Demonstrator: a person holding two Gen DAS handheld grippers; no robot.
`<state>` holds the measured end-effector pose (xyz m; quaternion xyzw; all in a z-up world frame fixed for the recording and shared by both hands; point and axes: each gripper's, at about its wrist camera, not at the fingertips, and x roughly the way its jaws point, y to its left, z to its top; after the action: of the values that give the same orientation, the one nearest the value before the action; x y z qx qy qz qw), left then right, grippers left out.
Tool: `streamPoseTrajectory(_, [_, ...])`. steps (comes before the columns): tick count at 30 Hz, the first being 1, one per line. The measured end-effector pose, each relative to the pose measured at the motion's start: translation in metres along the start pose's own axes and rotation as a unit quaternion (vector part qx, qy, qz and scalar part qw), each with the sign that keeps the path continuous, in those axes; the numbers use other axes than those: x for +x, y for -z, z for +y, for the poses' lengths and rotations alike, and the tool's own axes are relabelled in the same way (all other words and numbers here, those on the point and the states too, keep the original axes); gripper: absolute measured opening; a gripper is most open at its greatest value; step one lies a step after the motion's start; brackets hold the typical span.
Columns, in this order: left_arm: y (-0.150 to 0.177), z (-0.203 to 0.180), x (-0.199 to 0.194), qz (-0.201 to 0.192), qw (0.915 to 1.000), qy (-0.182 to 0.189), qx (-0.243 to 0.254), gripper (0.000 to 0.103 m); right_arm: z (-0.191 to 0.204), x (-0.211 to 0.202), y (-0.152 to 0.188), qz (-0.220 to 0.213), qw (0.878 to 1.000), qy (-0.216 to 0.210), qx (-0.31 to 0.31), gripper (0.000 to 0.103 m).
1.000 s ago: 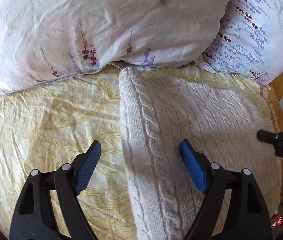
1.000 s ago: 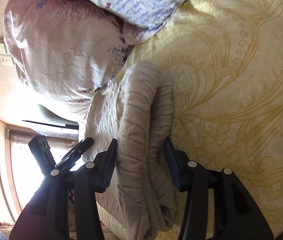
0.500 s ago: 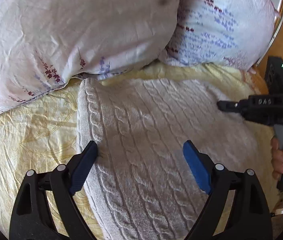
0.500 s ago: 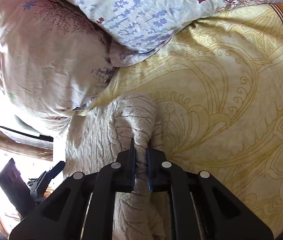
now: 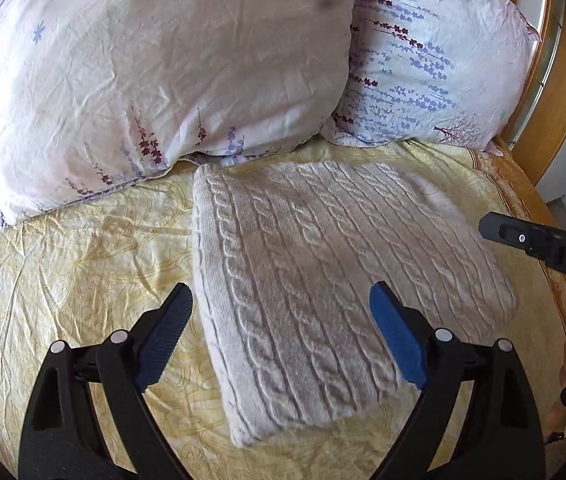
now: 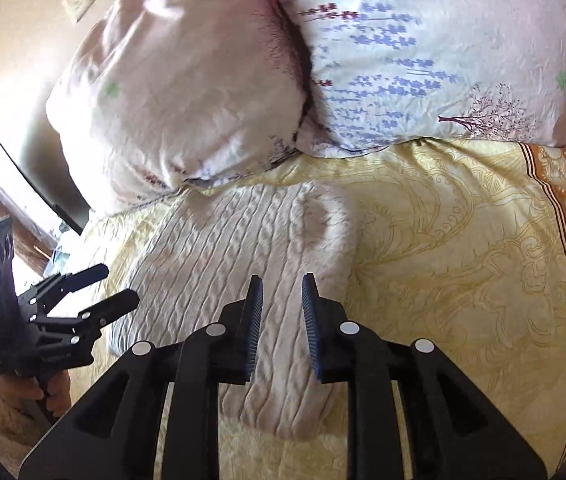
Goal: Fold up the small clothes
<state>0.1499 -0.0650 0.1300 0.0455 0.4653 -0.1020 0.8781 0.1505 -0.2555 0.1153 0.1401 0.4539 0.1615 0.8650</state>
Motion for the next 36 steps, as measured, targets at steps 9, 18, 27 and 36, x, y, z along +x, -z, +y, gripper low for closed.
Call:
streamPoseTrajectory(9, [0.037, -0.008, 0.029, 0.036, 0.9988, -0.034, -0.007, 0.094, 0.035, 0.030, 0.054, 0.022, 0.989, 0.112, -0.097, 0.023])
streamPoseTrajectory(18, [0.071, 0.005, -0.007, 0.020, 0.9979, -0.033, -0.052, 0.095, 0.027, -0.011, 0.071, -0.028, 0.993, 0.106, -0.033, 0.047])
streamPoseTrajectory(27, [0.098, 0.020, -0.013, 0.043, 0.9945, -0.057, -0.077, 0.095, 0.021, -0.016, 0.085, -0.022, 0.987, 0.159, -0.012, 0.082])
streamPoseTrajectory(36, [0.107, 0.019, 0.005, 0.075, 0.9930, -0.061, -0.068, 0.101, 0.030, 0.008, 0.101, 0.036, 0.985, 0.165, -0.017, 0.091])
